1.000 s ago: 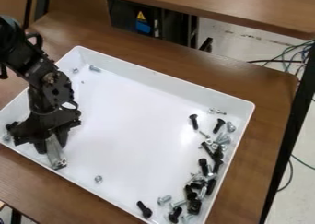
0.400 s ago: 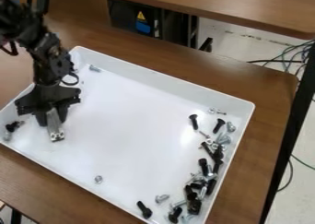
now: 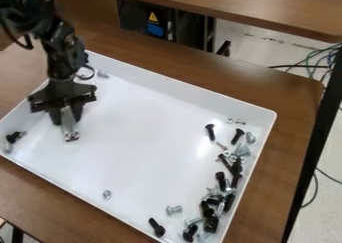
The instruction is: Sweep into pile
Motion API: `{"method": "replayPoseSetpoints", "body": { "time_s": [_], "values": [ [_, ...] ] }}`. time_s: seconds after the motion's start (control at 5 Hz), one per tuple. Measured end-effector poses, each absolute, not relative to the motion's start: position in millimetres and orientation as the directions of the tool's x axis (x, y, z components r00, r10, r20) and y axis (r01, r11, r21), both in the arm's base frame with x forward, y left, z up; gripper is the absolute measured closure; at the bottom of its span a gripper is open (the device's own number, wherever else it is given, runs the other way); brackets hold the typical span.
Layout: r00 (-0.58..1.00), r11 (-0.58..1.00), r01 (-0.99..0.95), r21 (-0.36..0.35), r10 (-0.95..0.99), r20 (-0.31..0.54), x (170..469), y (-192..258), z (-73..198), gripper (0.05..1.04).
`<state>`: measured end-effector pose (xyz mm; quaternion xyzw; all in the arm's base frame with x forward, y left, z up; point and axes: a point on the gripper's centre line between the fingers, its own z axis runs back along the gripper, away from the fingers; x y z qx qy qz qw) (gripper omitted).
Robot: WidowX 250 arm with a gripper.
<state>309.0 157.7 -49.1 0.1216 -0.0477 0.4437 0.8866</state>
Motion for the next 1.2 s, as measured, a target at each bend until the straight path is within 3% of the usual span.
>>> {"method": "replayPoseSetpoints", "body": {
  "time_s": [0.4, 0.6, 0.8, 1.2],
  "values": [
    [0.779, 0.737, -0.62, 0.269, 0.62, 0.093, 348, 157, -50, 0.722],
    [0.899, 0.864, -0.437, 0.25, 0.433, 0.074, 373, 139, -47, 0.722],
    [0.971, 0.953, -0.238, 0.187, 0.229, 0.067, 377, 117, -51, 0.722],
    [0.998, 0.985, 0.062, 0.16, -0.063, 0.003, 369, 45, -53, 0.722]
  ]
}}
